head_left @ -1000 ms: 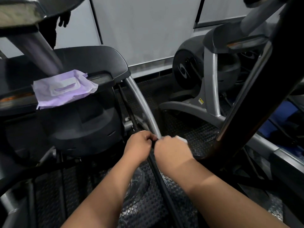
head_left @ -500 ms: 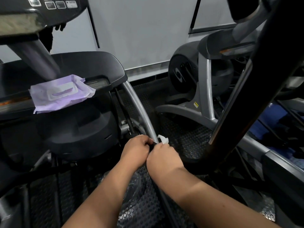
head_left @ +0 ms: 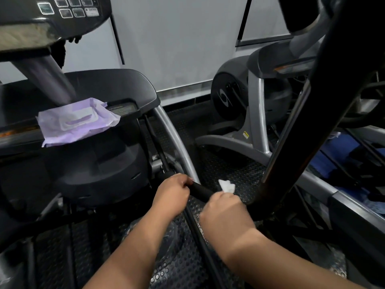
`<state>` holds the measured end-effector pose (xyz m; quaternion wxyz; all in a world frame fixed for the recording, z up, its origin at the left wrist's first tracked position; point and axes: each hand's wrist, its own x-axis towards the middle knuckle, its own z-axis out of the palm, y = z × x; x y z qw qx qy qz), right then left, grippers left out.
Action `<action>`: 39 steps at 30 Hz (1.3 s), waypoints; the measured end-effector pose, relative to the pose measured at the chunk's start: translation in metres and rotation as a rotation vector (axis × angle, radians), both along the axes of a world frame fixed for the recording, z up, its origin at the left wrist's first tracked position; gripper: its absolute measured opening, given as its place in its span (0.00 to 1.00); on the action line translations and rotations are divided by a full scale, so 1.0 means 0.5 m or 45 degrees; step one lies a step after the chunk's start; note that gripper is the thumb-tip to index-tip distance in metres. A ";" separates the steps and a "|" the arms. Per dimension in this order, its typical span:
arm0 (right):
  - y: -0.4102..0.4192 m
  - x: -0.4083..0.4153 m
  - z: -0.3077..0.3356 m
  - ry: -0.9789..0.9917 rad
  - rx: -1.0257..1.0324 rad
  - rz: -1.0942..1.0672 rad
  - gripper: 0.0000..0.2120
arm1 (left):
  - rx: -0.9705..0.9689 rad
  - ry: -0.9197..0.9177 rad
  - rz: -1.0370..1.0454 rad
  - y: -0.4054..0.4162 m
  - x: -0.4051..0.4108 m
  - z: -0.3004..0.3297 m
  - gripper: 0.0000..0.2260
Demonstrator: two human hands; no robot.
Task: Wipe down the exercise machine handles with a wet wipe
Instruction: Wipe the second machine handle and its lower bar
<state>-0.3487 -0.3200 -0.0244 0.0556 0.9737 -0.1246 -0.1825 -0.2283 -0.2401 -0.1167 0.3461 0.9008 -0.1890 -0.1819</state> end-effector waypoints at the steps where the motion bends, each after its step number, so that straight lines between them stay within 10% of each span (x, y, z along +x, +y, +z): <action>1: 0.003 -0.021 0.016 0.041 -0.002 0.012 0.20 | -0.004 -0.004 -0.002 0.001 -0.001 -0.002 0.16; 5: 0.001 -0.026 -0.013 0.064 -0.268 0.311 0.26 | -0.042 -0.008 0.004 0.001 -0.006 -0.007 0.16; 27: 0.000 0.115 -0.092 -0.131 -0.015 0.392 0.20 | -0.337 0.346 0.275 0.031 0.005 0.013 0.15; 39: 0.001 0.082 -0.045 -0.036 -0.077 0.183 0.20 | -0.005 -0.049 -0.308 0.030 -0.010 0.038 0.17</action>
